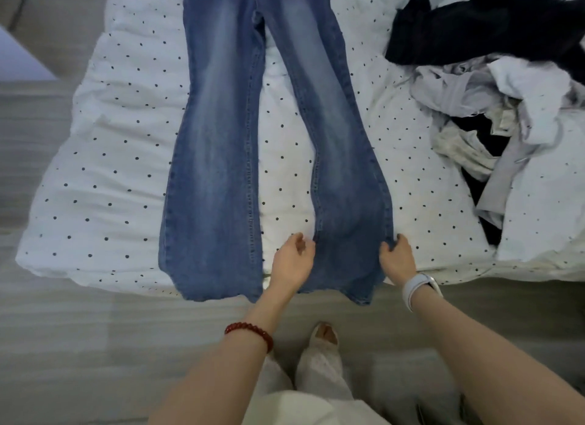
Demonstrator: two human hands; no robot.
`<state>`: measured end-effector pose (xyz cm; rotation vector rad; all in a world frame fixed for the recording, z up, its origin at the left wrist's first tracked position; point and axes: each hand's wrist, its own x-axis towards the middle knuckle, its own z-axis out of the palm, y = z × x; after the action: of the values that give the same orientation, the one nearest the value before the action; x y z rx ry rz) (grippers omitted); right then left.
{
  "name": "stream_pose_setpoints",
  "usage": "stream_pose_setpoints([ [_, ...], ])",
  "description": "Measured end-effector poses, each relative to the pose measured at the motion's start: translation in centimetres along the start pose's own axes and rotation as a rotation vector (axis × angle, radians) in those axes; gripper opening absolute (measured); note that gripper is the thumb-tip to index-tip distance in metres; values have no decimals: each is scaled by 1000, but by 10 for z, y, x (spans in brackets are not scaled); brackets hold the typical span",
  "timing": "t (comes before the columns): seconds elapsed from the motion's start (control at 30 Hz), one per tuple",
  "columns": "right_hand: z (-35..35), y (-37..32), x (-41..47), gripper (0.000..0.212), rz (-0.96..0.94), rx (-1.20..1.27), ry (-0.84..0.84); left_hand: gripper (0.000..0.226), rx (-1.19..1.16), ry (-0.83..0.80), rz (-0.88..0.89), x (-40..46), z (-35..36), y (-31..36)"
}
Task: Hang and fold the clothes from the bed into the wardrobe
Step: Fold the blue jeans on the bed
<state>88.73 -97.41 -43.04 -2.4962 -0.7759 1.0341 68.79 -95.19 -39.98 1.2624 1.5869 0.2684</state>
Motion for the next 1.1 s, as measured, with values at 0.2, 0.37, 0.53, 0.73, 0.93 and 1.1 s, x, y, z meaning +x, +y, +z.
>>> stream_pose_setpoints([
  [0.2,-24,13,11,13,-146,43,-47,28,-91,199,0,7,54,14],
  [0.37,-67,48,-17,27,-311,-246,7,23,-193,204,-30,-44,75,9],
  [0.53,-76,92,-10,29,-140,-402,-43,30,-39,-11,-251,-41,99,-21],
  [0.73,-67,100,-11,40,-123,-468,-117,58,30,-27,-399,-39,95,-56],
  [0.93,-29,32,-31,40,-403,-299,-229,54,-110,613,-383,-32,0,-65],
  [1.1,28,-37,-58,37,-575,-137,-375,72,9,700,-370,2,-84,-85],
])
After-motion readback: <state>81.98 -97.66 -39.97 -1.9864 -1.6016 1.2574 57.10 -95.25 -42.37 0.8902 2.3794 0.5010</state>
